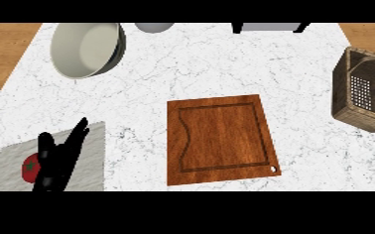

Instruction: Pick the pear from the cutting board and place it in the basket

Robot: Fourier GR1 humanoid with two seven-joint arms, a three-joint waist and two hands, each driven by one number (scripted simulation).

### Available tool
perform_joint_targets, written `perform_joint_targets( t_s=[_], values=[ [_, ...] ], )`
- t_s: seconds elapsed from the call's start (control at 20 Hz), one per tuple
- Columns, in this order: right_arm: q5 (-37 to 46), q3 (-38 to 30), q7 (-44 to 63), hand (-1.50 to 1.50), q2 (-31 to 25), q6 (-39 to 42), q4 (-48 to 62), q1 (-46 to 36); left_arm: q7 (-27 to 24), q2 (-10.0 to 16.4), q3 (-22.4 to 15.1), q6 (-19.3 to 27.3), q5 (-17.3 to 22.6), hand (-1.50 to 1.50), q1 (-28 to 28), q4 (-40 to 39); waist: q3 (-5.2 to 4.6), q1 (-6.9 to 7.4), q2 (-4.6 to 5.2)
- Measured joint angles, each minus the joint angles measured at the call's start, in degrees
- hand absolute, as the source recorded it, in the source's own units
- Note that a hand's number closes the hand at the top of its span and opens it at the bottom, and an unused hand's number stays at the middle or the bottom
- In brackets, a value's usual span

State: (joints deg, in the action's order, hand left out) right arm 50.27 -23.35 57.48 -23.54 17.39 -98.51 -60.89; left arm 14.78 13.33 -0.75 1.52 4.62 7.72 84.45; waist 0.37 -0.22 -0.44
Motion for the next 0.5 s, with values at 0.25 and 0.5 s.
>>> perform_joint_targets(
  t_s=[0.25, 0.5],
  values=[
    [-0.86, -1.99, -2.59, 1.5, -4.09, 1.08, 5.94, 0.15, -0.34, -0.08, 0.22, -0.52, -0.25, 0.0, -0.49, -0.6, 0.05, 0.32, 0.09],
    [-2.18, -4.43, -7.23, 1.5, -6.37, -2.01, 12.91, 2.57, -0.49, -0.71, 0.03, -0.53, -0.78, 0.0, -0.5, -0.26, 0.05, 0.64, 0.21]
  ],
)
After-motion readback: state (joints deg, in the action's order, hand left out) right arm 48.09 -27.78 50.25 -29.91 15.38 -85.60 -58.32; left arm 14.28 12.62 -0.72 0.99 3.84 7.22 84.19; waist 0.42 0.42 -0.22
